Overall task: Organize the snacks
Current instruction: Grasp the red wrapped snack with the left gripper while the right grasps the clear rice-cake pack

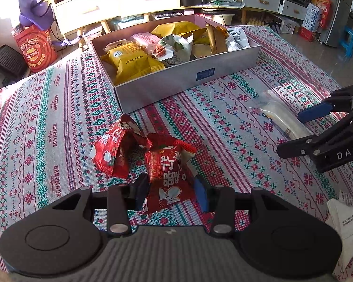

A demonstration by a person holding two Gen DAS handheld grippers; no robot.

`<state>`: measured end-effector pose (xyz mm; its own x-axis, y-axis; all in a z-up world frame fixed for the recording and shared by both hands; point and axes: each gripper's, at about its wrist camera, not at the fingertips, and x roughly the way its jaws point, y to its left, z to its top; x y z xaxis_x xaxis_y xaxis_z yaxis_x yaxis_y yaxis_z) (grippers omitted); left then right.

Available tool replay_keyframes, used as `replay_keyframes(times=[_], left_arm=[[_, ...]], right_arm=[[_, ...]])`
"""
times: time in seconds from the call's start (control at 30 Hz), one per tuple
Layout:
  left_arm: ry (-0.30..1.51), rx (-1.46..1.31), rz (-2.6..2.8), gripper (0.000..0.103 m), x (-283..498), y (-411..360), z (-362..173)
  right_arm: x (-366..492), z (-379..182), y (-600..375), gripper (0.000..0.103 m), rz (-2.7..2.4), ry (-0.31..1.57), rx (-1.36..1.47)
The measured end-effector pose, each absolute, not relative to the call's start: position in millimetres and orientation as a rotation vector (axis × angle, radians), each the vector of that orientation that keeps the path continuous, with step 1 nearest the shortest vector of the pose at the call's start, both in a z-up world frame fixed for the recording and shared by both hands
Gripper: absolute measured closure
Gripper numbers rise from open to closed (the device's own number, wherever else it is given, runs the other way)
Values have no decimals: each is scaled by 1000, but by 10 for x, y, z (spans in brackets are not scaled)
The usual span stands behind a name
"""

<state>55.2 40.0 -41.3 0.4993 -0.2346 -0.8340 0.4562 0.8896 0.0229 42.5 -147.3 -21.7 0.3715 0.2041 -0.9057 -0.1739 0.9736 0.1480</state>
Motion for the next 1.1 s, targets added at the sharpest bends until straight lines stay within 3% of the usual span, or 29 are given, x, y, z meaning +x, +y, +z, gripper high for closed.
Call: replay_keyframes(times=[0.33, 0.7, 1.1], left_arm=[[947, 228, -407, 54, 567, 313, -437], [948, 199, -394, 59, 578, 311, -411], [943, 143, -381, 68, 596, 331, -345]], right_arm=[[425, -205, -1440, 42, 233, 1142, -2], [433, -152, -1420, 81, 252, 1130, -7], [494, -119, -1570, 85, 221, 1135, 64]])
